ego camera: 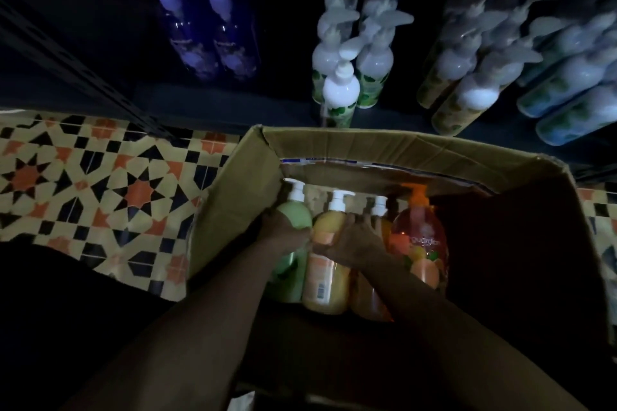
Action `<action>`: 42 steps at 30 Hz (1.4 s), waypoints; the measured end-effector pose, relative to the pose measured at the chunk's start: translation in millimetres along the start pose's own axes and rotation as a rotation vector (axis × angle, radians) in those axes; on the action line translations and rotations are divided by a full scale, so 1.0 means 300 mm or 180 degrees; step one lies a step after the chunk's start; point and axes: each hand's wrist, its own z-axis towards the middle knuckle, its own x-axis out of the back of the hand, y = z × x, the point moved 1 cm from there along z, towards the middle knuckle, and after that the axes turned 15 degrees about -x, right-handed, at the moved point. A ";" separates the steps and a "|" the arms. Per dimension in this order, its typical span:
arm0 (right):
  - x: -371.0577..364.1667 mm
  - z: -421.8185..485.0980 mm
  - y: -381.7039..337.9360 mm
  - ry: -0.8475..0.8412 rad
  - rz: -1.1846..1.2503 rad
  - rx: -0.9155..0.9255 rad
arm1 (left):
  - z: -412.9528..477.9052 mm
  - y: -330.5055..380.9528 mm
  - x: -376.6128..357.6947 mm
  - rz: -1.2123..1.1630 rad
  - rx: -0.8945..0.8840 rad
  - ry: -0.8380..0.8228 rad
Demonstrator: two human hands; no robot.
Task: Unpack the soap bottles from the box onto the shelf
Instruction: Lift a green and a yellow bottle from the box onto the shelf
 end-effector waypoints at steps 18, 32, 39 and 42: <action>0.004 0.136 0.070 -0.0163 0.0874 0.0444 | 0.084 -0.121 0.025 -0.0307 -0.0087 -0.0630; 0.010 0.035 0.126 -0.0176 0.1608 0.0972 | -0.067 0.009 0.030 0.0384 -0.0441 -0.0046; 0.035 -0.067 0.154 0.0194 0.2159 0.0832 | -0.209 0.076 0.072 0.0401 -0.0948 0.0458; 0.046 -0.084 0.174 0.0182 0.2305 0.0716 | -0.263 0.097 0.100 0.0399 -0.1108 0.0584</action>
